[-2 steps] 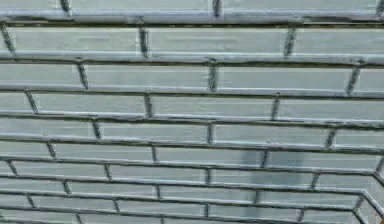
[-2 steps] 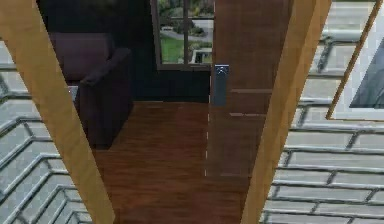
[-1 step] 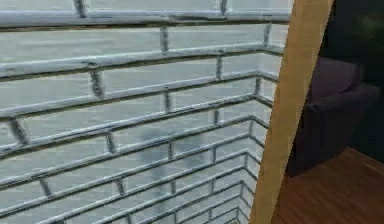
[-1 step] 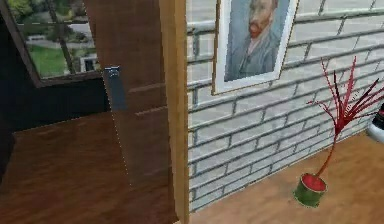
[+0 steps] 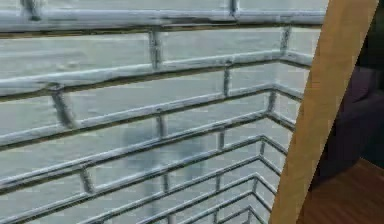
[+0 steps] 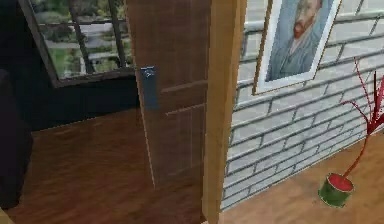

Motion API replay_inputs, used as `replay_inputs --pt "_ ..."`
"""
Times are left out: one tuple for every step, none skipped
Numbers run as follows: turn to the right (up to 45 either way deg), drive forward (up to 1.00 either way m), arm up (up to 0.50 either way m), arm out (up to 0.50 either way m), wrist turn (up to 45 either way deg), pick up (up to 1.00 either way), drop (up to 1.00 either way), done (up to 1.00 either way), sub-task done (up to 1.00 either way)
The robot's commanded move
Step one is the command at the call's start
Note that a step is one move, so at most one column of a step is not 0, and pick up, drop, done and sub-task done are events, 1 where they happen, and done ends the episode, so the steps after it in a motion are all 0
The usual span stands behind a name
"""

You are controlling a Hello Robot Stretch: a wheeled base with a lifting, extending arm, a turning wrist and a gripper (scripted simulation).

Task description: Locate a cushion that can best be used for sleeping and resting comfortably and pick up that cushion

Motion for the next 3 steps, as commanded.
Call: replay_inputs --pt "45.0 0.0 0.0 0.0 0.0 0.0 0.0 0.0 0.0" --pt "6.0 0.0 0.0 0.0 0.0 0.0 0.0 0.0 0.0" --pt "0.0 0.9 0.0 0.0 0.0 0.0 0.0 0.0 0.0"
